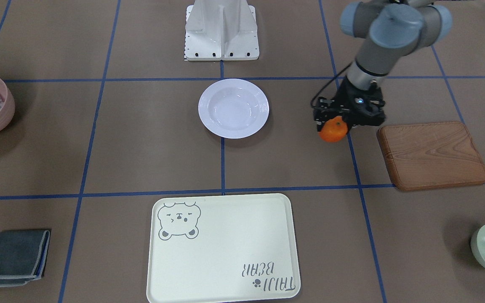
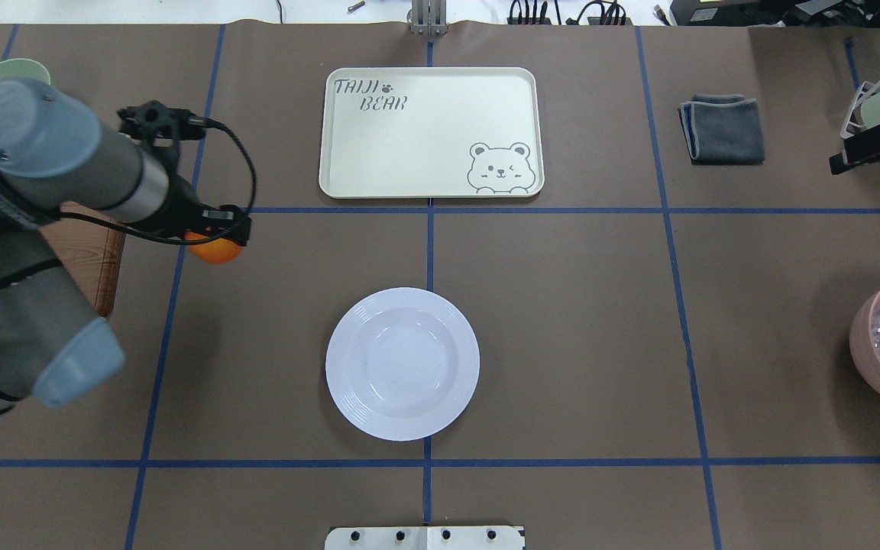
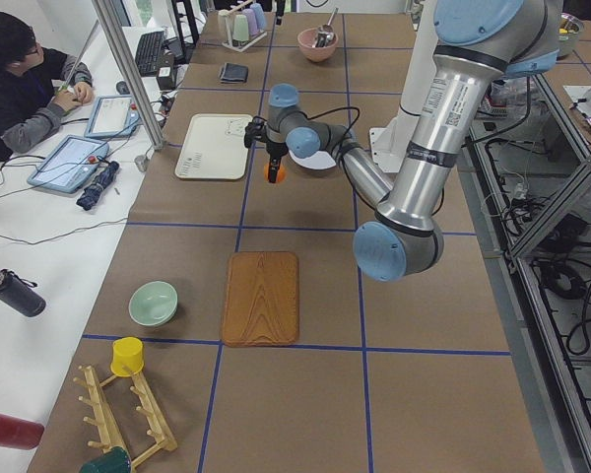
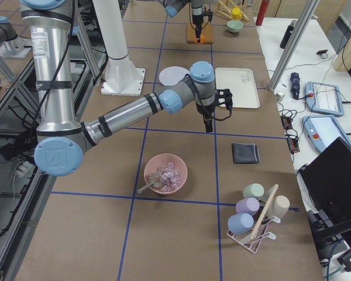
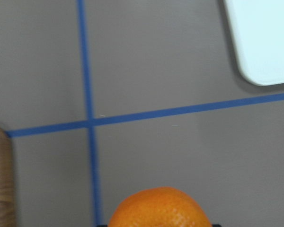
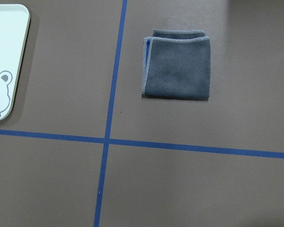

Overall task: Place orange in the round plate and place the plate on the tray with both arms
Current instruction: 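Carry the orange with the left gripper over the white plate and lower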

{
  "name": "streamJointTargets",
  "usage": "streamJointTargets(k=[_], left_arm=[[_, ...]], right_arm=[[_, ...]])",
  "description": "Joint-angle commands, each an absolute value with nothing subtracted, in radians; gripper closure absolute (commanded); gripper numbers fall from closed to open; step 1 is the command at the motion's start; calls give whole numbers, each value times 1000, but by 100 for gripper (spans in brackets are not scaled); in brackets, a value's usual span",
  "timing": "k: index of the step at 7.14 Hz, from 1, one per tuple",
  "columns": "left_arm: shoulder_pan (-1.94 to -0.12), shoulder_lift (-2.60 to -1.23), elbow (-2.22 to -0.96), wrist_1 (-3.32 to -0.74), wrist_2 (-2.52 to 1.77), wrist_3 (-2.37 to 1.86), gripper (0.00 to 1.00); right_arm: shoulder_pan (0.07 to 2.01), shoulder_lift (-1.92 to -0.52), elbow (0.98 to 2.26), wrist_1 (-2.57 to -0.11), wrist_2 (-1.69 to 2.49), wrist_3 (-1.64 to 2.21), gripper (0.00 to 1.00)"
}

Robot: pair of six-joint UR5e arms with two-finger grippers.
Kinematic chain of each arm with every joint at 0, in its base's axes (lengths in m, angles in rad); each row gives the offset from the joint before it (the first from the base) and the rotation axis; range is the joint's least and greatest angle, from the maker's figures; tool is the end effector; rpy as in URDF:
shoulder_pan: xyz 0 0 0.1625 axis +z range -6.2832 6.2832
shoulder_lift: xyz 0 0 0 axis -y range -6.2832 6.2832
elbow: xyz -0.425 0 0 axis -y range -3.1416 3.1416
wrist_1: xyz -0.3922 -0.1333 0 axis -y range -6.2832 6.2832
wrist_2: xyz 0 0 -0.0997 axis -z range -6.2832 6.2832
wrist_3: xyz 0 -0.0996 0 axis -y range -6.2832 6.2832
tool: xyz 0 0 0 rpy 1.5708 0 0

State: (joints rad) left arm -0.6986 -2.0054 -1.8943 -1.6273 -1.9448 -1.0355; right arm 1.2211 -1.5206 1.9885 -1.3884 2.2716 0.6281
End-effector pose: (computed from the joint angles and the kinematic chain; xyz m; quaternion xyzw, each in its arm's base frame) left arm 0.3968 -0.4598 0.2694 0.0860 0.4162 -0.0002 0.9052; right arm -0.1053 -0.4904 0.4103 0.1121 -0.4281 0.0149 0.8966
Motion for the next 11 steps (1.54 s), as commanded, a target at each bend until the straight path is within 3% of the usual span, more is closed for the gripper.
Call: streamJointTargets(k=[1,5,6,8,11], left_arm=[[-507,-2187,-1861,-1506,-1818,-1251,100],[-358,-2325,-1697,-1508,-1695,-1370,100],[-350,-2345,-1657,-1509,-1678,-1370,80],[-330,-2336,-1646,-1516,-1675,-1368,2],[-305,-2332,-1652,-1516,-1623,-1367,1]], right_arm=[[1120,-1499,1990,-1359,2176,782,0],[1086,-1480,1988,-1358,2152,796,0],[1085,-1479,1990,-1359,2154,796,0],[1085,-1479,1990,-1358,2152,796,0],[1081,-1477,1988,-1358,2154,795,0]])
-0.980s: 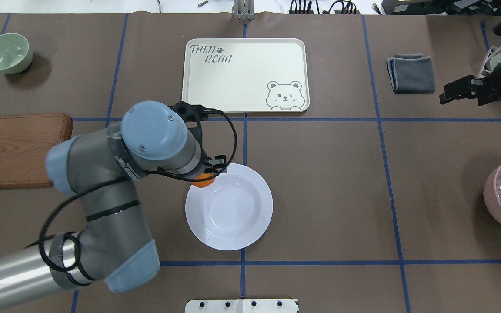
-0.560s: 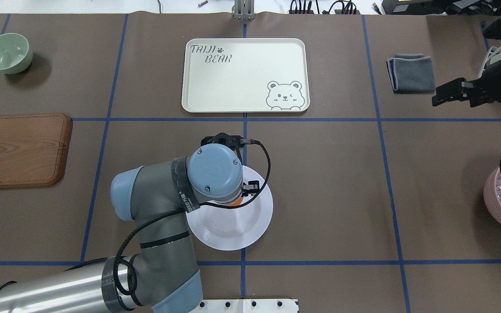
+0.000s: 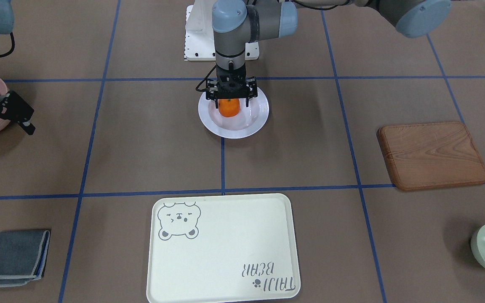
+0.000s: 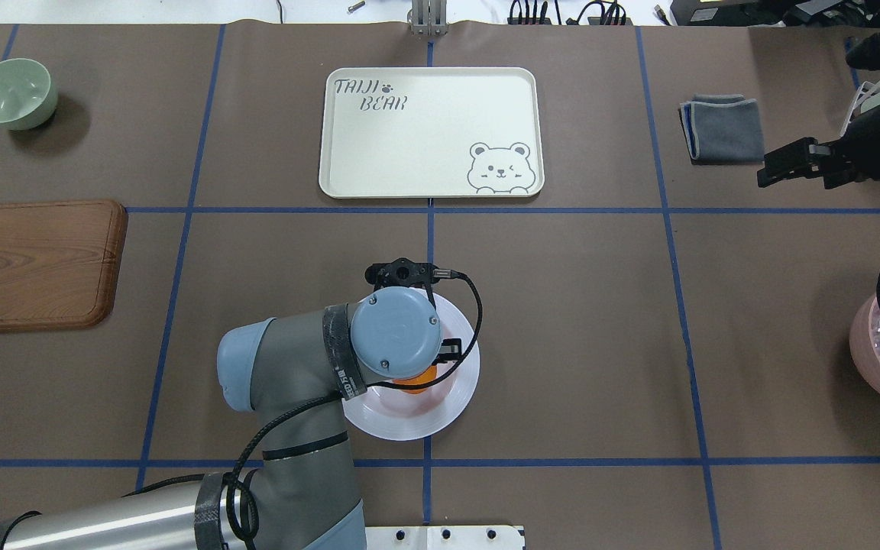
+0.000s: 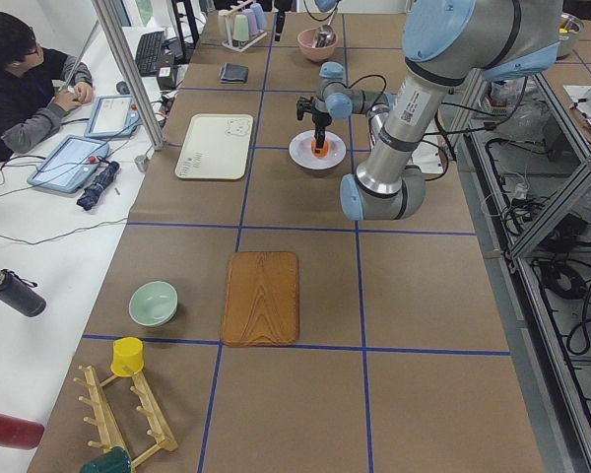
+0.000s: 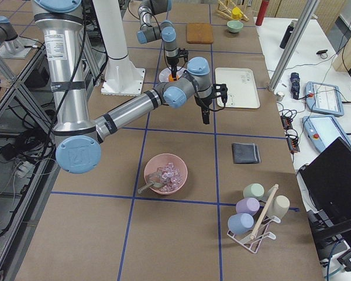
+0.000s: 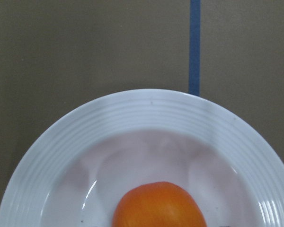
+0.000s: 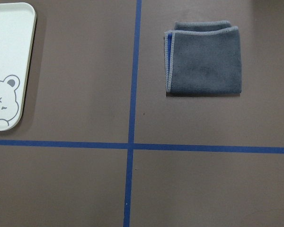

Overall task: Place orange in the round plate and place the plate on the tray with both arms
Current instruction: 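Carry the orange with the left gripper over the white plate and lower, then release the orange onto the plate and lift the left arm while the right arm approaches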

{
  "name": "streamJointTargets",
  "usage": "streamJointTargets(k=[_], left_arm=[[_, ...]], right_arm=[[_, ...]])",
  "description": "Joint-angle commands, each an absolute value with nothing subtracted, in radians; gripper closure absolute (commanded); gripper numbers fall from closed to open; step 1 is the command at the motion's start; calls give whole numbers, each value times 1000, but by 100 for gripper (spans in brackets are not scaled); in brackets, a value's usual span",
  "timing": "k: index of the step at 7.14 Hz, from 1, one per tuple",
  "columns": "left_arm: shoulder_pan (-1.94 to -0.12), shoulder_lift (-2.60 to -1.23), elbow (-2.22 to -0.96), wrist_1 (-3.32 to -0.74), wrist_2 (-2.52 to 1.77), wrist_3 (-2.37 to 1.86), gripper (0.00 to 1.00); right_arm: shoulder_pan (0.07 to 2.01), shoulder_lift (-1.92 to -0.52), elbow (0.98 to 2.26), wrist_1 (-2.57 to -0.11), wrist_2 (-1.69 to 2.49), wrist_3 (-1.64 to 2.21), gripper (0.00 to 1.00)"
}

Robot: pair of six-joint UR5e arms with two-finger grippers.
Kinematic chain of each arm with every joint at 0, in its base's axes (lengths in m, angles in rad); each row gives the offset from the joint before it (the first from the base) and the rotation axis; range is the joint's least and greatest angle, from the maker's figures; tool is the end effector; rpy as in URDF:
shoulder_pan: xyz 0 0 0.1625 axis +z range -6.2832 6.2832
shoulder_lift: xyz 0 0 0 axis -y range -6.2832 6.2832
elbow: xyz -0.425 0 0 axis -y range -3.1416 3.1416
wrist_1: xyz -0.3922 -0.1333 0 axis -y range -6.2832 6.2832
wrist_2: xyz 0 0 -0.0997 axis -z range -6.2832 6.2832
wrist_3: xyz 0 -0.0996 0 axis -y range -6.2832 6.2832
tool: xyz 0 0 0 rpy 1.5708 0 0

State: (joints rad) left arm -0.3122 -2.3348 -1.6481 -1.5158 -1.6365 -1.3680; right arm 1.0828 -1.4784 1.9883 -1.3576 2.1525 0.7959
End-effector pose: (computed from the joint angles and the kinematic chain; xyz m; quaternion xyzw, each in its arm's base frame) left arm 0.6236 -0.3345 0.1766 0.0682 0.3780 -0.0379 0.9225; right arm -0.1703 -0.4885 0.3907 0.1108 -0.4177 0.0372 0.9010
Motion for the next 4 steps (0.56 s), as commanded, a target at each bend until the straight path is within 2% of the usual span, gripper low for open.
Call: streamJointTargets(k=[1,4], left_arm=[[-316,-2332,-1711,-1508,-1631,-1358,1],[-576,-2280,-1906,-1281,-1829,-1063,1]], right_arm=[[1080,-1470,1987,-1358,2154,796,0],[1054,-1436,1991,-1353,2152,886,0]])
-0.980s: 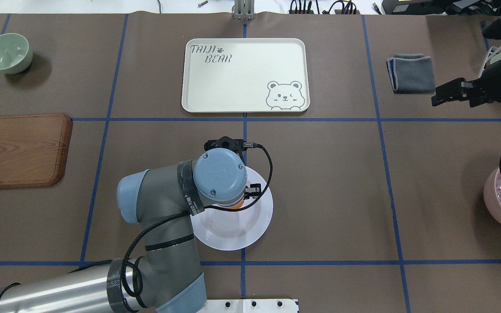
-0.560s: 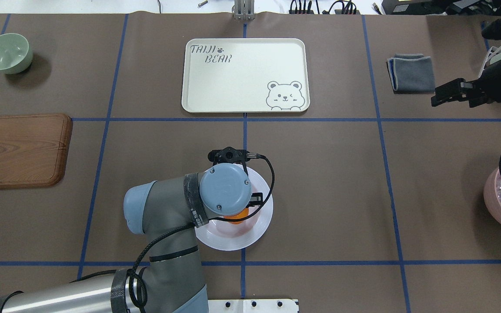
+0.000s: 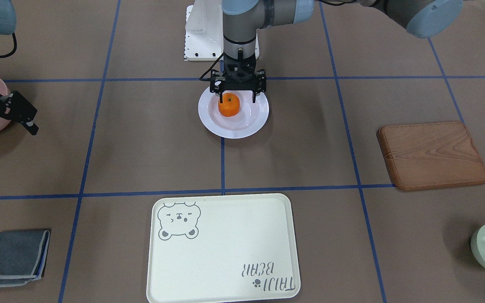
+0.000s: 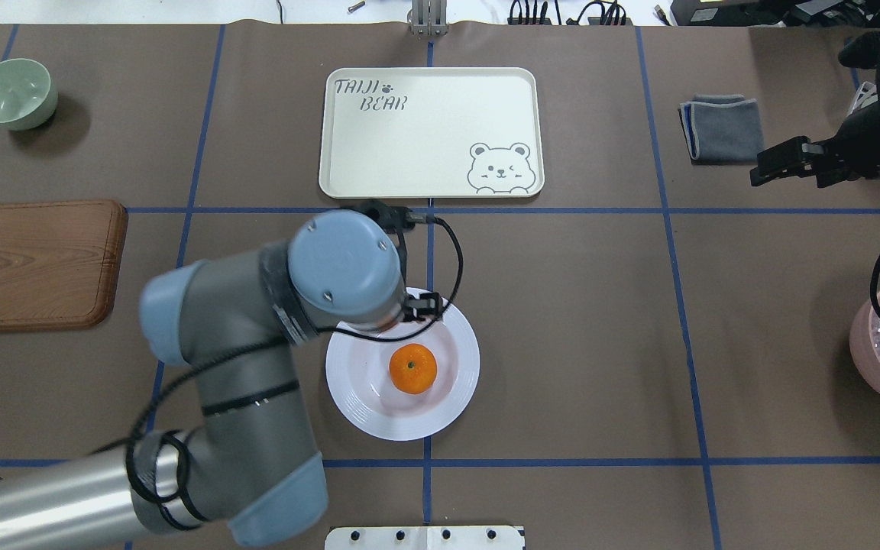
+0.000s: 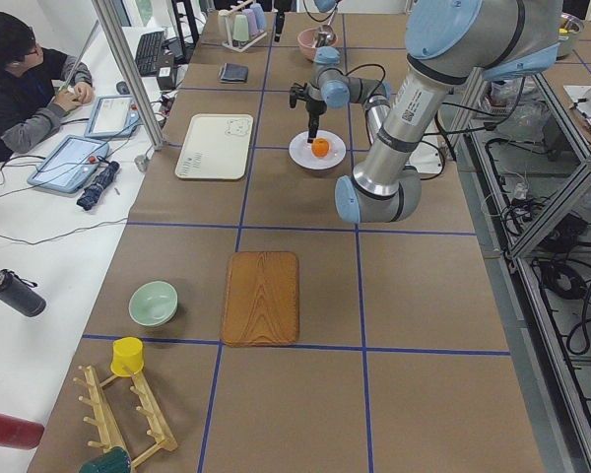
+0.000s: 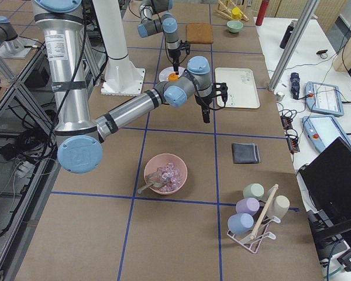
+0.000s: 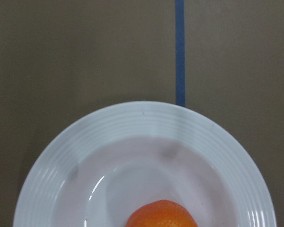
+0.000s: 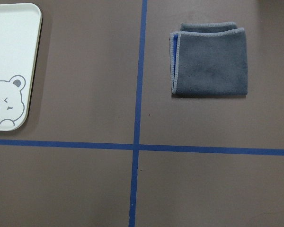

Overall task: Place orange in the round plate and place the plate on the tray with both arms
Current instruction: 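Release the orange onto the plate and lift the left arm while the right arm approaches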

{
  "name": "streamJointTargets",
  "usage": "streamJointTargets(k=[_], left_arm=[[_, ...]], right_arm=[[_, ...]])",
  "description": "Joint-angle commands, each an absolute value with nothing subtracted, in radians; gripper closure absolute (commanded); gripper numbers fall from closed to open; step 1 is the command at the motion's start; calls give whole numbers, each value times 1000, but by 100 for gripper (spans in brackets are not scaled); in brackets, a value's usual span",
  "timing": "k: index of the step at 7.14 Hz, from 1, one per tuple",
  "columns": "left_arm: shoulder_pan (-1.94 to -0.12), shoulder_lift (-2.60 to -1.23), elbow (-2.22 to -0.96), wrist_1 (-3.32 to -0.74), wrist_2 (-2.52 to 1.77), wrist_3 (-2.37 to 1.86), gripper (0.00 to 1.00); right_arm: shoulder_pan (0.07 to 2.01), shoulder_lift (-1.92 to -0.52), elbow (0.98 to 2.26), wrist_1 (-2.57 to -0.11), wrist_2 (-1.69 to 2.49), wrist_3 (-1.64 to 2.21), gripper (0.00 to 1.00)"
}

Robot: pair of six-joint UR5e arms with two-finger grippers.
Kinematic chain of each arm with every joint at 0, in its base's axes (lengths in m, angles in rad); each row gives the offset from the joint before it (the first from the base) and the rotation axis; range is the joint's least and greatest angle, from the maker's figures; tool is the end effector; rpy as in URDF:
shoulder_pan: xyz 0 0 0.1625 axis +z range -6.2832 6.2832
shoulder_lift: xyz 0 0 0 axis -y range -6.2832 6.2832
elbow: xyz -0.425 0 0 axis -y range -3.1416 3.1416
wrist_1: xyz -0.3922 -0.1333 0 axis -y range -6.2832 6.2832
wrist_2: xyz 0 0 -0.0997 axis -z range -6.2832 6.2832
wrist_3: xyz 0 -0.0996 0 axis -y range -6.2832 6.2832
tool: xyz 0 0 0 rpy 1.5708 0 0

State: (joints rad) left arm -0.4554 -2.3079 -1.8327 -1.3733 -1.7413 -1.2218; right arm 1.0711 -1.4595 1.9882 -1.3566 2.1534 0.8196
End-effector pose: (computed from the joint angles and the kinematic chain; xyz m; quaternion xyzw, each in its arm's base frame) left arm 0.5216 -0.3850 0.1440 0.0800 0.3884 -0.0156 0.9179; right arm -0.1781 -0.4901 0.3809 0.1107 -0.4245 0.0392 0.8978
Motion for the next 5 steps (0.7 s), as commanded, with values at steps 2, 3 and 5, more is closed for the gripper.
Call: streamJointTargets(k=[2,3,5], left_arm=[[-816,-2157,-1925,-1276,-1975,-747,1],[-938,-2070,-1927,-1276,-2008,-522,2],[-1174,-1921,-1910,-1285,-2069,-132,1]], right_arm=[[956,-1381,2044,-1353,2085,1170,2],[896,-1379,2078,-1353,2024,1263,2],[774,-1381,2141,-1359,1926,1407,1]])
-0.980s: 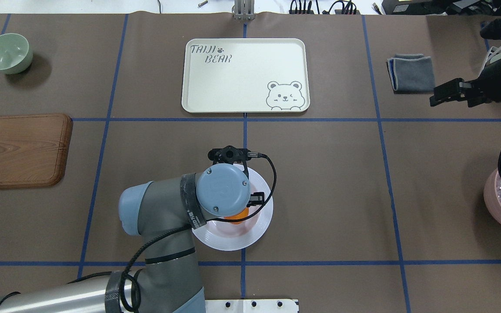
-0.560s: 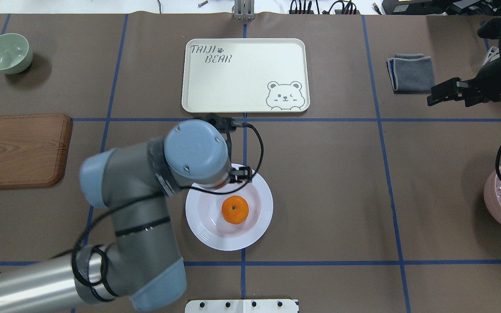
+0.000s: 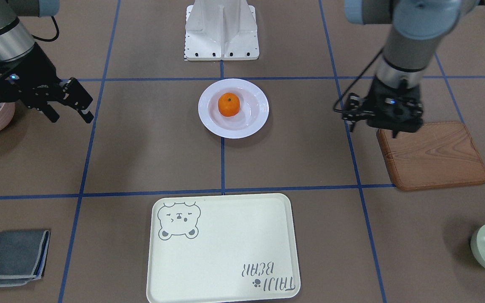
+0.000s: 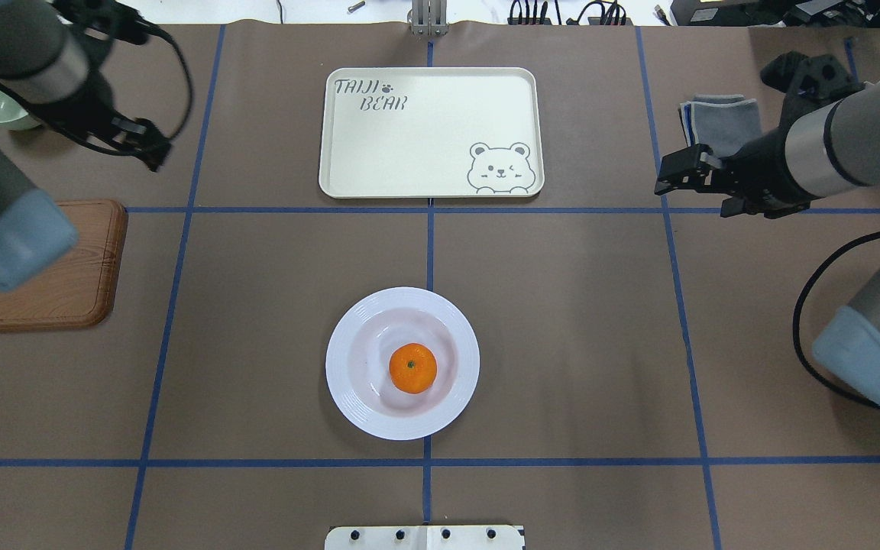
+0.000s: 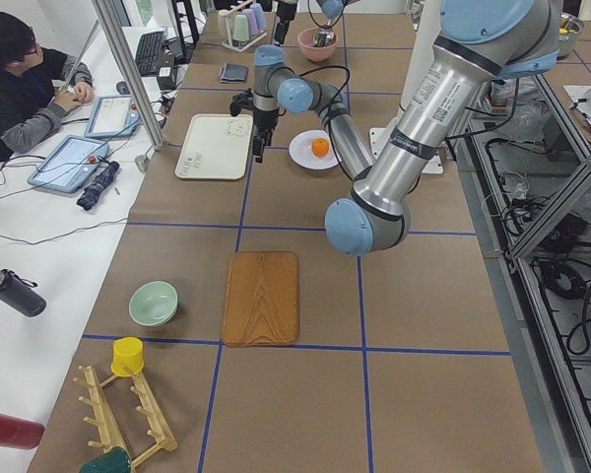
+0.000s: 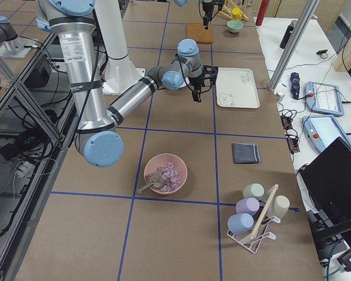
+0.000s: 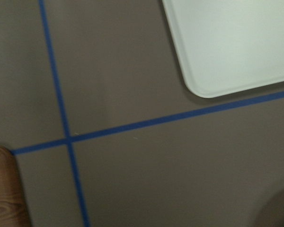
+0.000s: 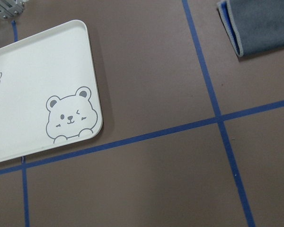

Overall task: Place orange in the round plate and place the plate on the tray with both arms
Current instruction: 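Release the orange onto the plate and lift the left arm while the right arm approaches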

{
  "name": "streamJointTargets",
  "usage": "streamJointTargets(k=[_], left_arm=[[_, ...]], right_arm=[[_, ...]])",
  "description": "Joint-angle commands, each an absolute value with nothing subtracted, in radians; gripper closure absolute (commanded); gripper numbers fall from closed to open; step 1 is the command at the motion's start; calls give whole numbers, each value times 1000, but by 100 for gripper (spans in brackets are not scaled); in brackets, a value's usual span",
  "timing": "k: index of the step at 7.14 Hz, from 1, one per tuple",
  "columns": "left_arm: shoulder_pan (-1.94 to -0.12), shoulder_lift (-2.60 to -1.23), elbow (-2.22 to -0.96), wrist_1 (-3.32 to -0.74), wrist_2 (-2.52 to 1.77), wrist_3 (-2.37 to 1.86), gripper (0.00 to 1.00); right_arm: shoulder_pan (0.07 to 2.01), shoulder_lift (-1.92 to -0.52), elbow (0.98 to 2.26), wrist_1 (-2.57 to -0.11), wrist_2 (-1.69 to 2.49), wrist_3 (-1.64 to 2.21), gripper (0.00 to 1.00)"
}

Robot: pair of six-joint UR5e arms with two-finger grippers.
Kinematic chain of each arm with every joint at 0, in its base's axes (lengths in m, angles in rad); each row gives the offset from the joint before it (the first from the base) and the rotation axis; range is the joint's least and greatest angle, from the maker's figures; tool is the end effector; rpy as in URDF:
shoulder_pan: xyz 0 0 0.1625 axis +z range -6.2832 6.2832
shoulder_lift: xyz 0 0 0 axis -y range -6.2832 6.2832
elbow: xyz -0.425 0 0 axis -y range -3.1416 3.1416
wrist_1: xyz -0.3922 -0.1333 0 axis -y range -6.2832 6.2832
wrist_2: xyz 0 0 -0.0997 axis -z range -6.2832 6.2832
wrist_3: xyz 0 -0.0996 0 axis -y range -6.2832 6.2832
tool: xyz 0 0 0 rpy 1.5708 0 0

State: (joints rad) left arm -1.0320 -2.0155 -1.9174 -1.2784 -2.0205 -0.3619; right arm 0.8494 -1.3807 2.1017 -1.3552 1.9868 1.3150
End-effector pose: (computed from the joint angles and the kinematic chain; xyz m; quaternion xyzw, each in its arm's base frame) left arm 0.2250 -0.5517 0.2983 0.1226 0.2993 0.1383 0.9361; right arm -0.2652 -0.4424 0.2946 0.0750 -0.4726 0.1662 0.8622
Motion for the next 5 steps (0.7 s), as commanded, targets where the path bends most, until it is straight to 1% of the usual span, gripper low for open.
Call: streamJointTargets(k=[1,2,3,4,5], left_arm=[[-1300,-1880,-1884,-1285,-2144,-10,1],[-1355,-1802,-1826,-1289,-2146,159,1],[-1487,-1787,-1705,-1349,-2158,333,1],[-1593,-1767,-1587,-1453,-2202,377,1],[-1659,-1763,-1480,-1475,-2267,412,1]], right_arm=[[680,-1379,2167,-1364,1813,1507,1],[596,-1368,2171,-1364,1702,1601,1],[551,-1358,2168,-1367,1665,1673,2],[496,-1347,2166,-1364,1604,1774,2],[436,-1301,2155,-1359,1524,1820,2]])
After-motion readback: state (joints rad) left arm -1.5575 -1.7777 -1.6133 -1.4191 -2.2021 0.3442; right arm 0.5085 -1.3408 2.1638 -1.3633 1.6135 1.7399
